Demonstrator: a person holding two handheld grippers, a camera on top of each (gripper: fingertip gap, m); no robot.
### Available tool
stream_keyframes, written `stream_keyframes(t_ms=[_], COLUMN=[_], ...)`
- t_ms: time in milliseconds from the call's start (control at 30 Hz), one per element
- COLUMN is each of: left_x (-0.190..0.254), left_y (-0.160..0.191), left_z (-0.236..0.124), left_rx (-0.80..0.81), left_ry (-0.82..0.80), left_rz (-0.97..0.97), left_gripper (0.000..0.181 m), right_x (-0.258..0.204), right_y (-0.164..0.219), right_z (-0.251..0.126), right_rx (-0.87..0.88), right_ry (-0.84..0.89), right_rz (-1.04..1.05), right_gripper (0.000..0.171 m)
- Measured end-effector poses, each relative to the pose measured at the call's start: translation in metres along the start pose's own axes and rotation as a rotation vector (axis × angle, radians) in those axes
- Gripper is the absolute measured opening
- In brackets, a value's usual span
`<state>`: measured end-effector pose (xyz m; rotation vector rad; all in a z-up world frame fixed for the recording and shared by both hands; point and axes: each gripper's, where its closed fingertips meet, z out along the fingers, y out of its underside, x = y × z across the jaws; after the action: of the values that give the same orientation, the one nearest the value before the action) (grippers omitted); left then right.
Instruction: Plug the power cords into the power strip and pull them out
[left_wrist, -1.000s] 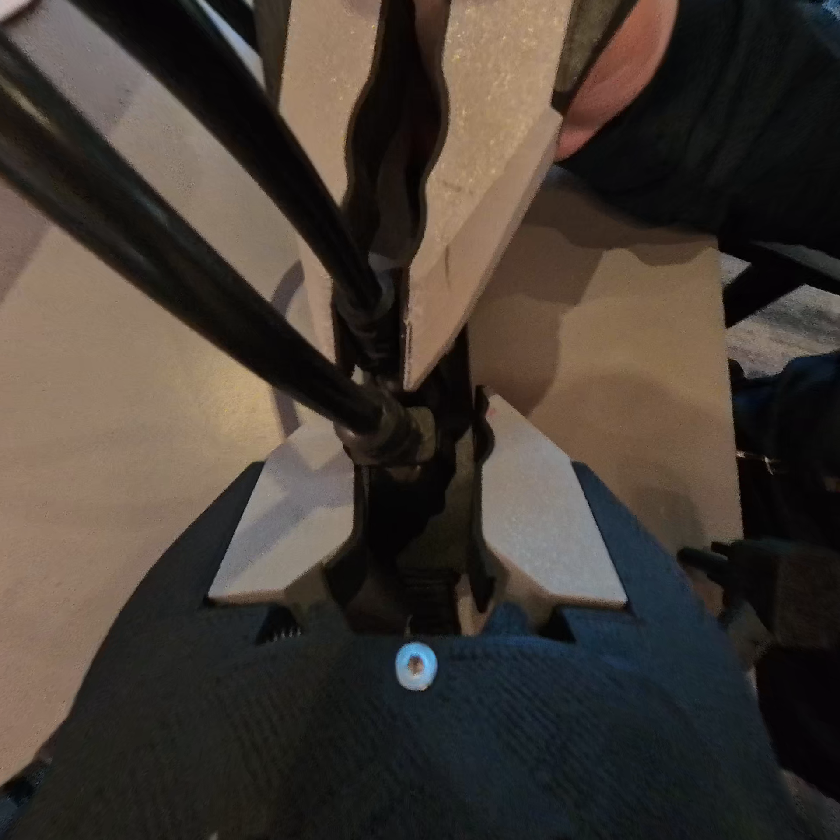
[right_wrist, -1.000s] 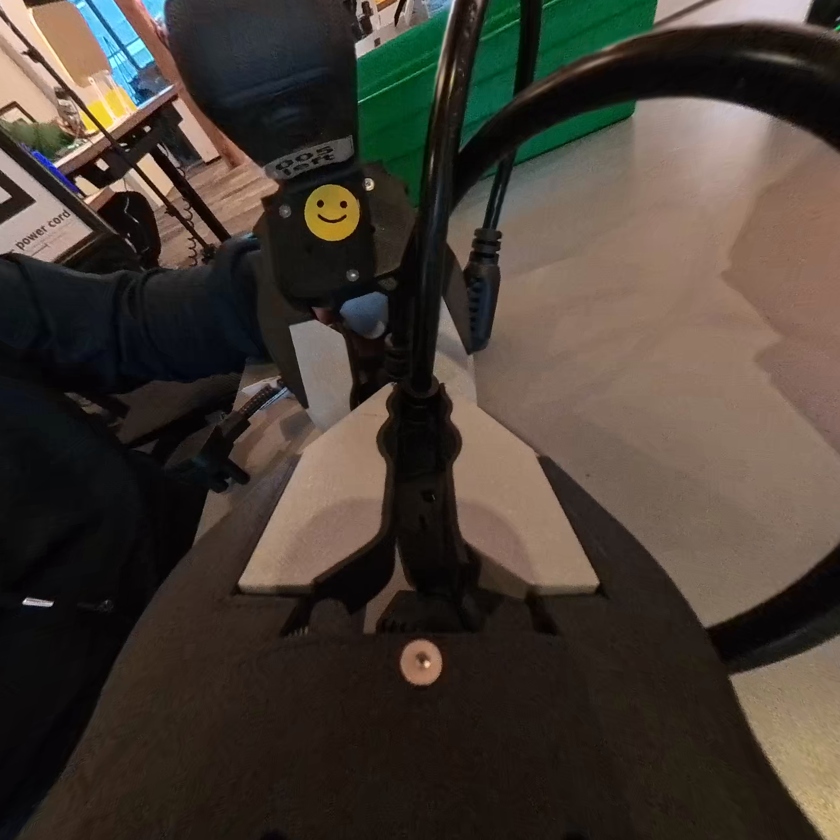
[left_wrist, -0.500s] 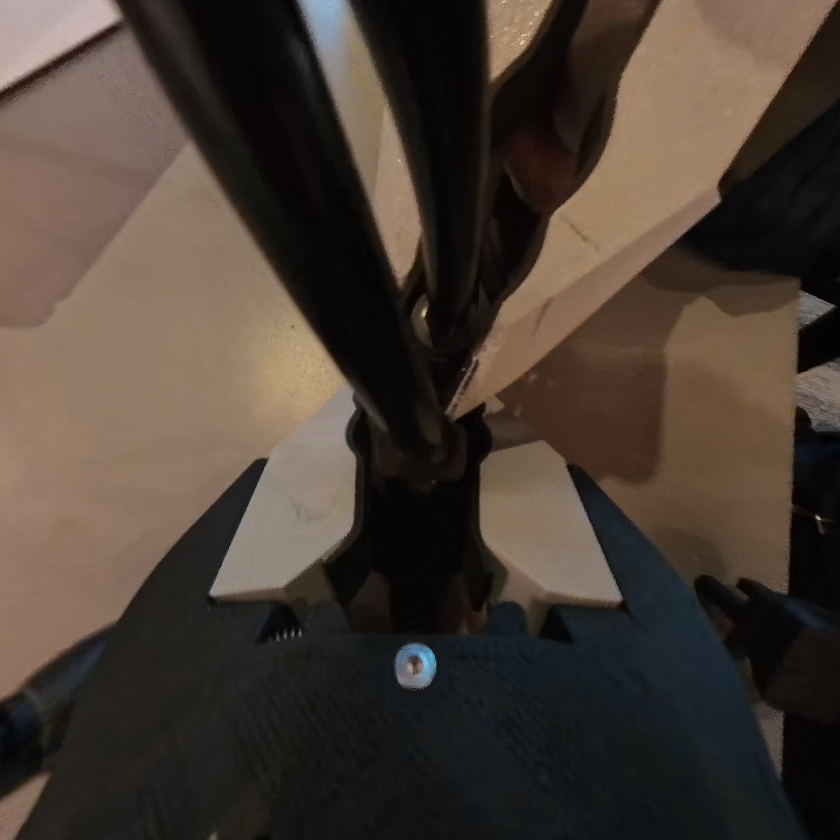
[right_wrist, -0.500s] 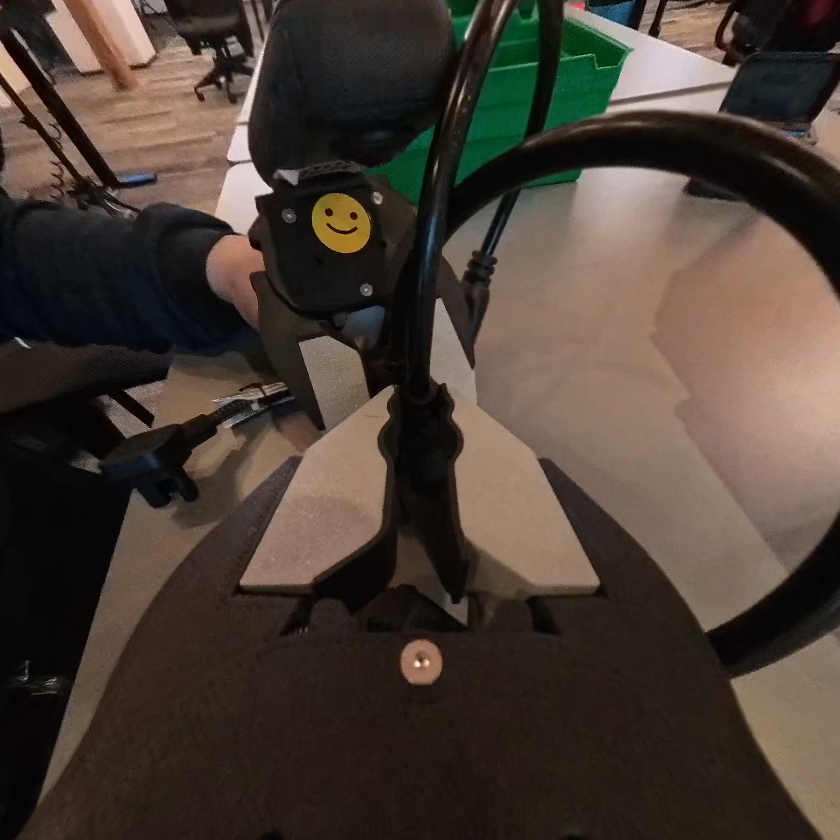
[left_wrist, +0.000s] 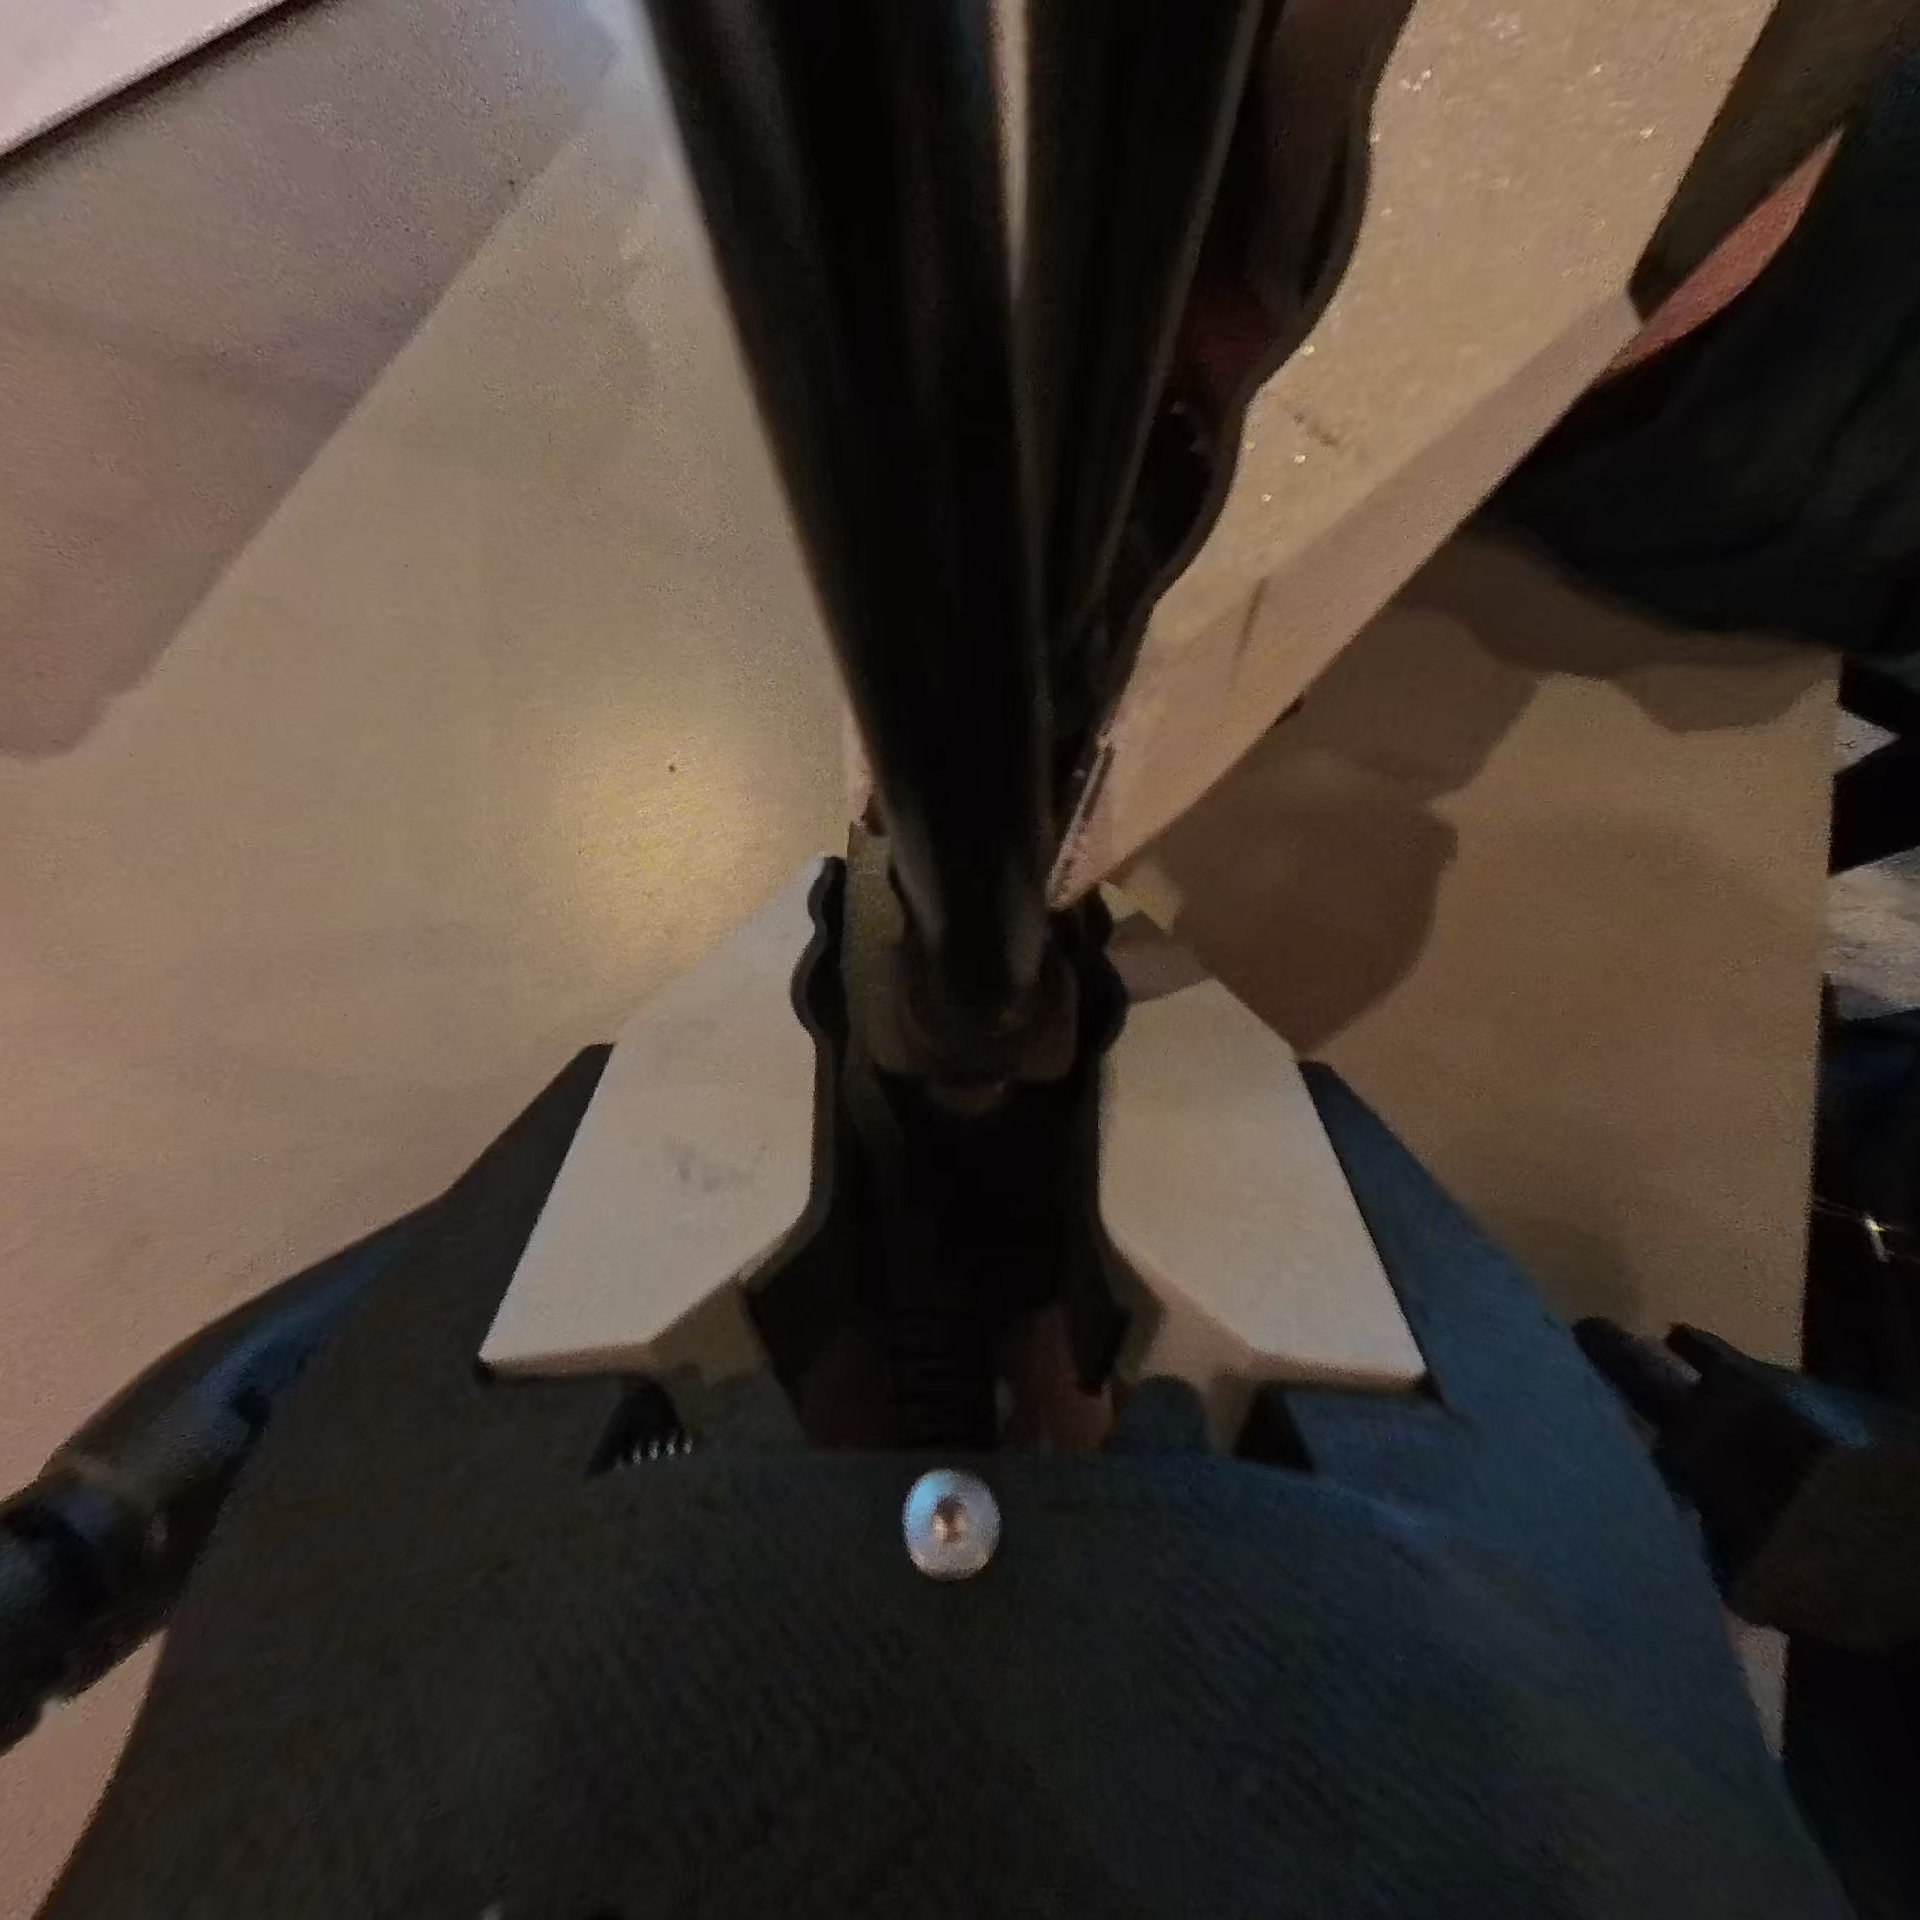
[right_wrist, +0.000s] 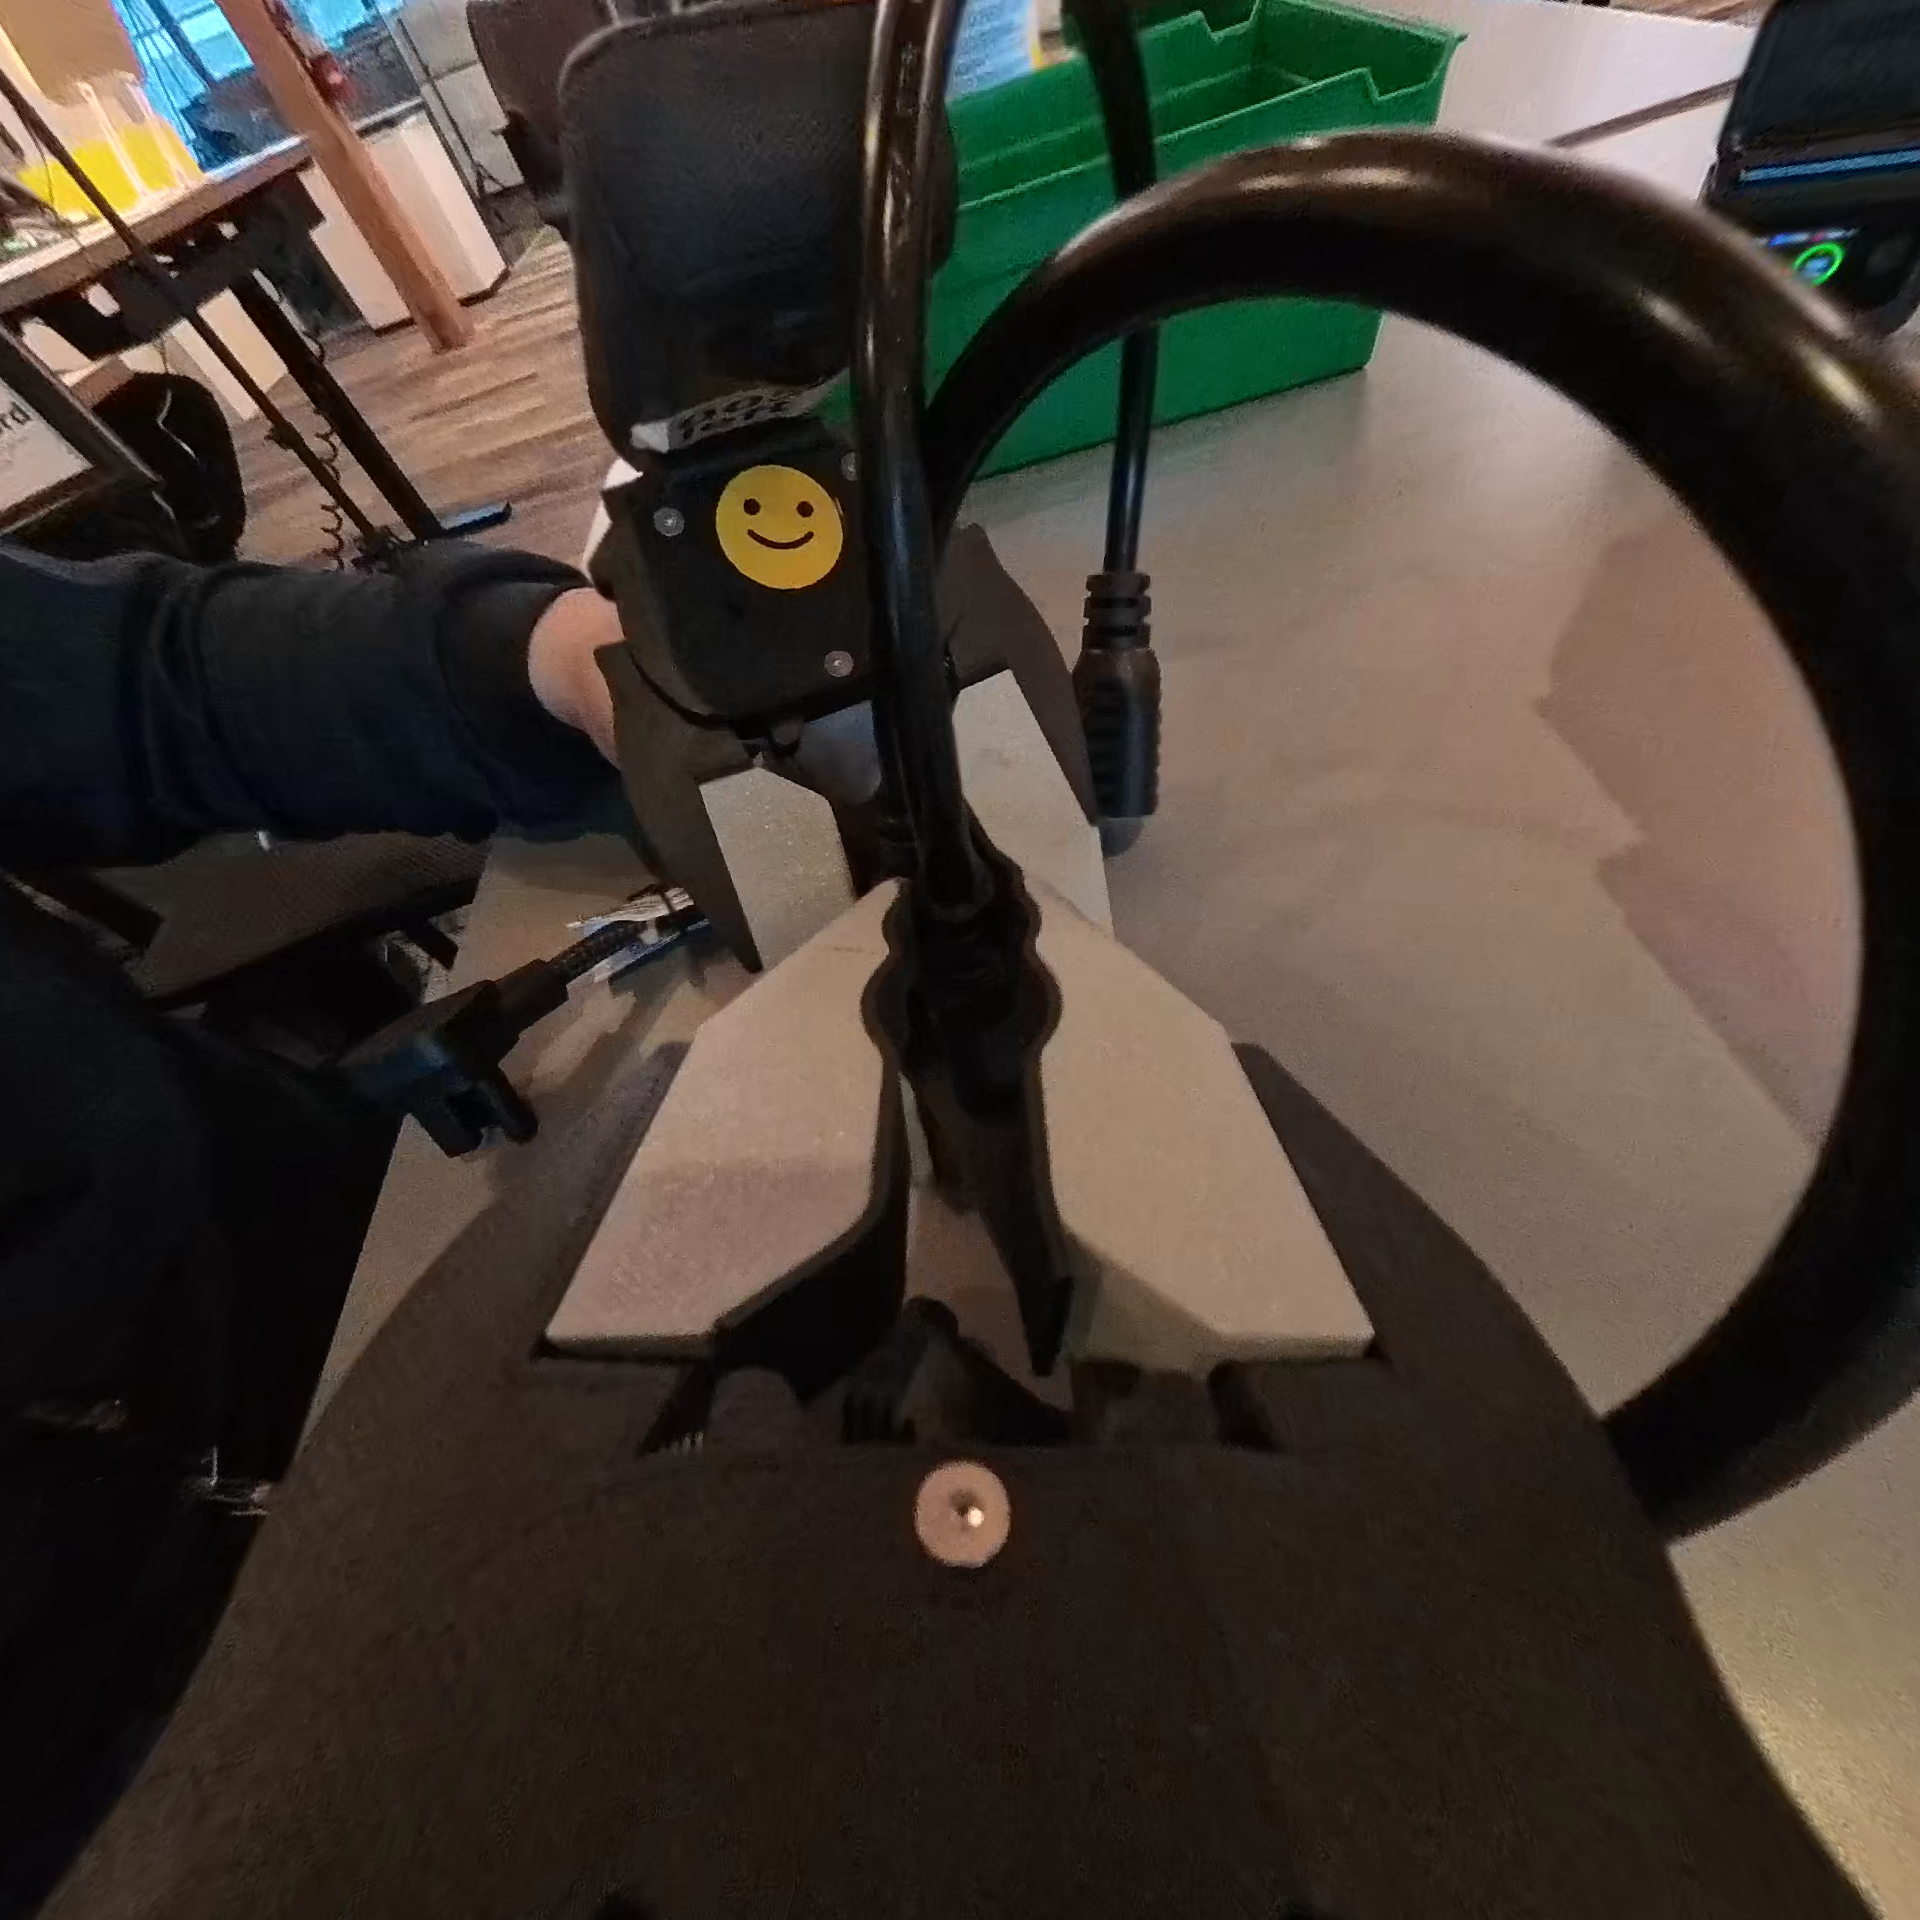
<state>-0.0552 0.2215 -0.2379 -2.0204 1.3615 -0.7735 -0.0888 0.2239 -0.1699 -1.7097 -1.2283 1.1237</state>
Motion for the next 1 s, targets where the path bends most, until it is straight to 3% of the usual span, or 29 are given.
stream_keyframes(t_ms=[167, 433, 633, 900, 1000], left_x=[0.016, -0.01, 0.009, -0.022, -0.018], left_y=[-0.003, -0.004, -0.008, -0.005, -0.005], left_z=[-0.003, 0.002, 0.001, 0.002, 0.001], left_rx=[0.022, 0.014, 0.024, 0.013, 0.01], left_ry=[0.082, -0.017, 0.037, -0.073, -0.088], left_rz=[-0.058, -0.055, -0.109, -0.052, -0.05], left_gripper=[0.043, 0.043, 0.044, 0.043, 0.043], right_x=[0.007, 0.013, 0.018, 0.02, 0.023], right_y=[-0.004, -0.005, -0.008, -0.01, -0.011], right_z=[0.0, -0.001, -0.005, 0.0, -0.002], right_rx=[0.066, 0.037, 0.107, 0.056, 0.073], right_ry=[-0.098, 0.065, -0.046, 0.156, 0.14], right_rz=[0.226, 0.094, 0.301, 0.134, 0.161], right_gripper=[0.012, 0.013, 0.011, 0.013, 0.013])
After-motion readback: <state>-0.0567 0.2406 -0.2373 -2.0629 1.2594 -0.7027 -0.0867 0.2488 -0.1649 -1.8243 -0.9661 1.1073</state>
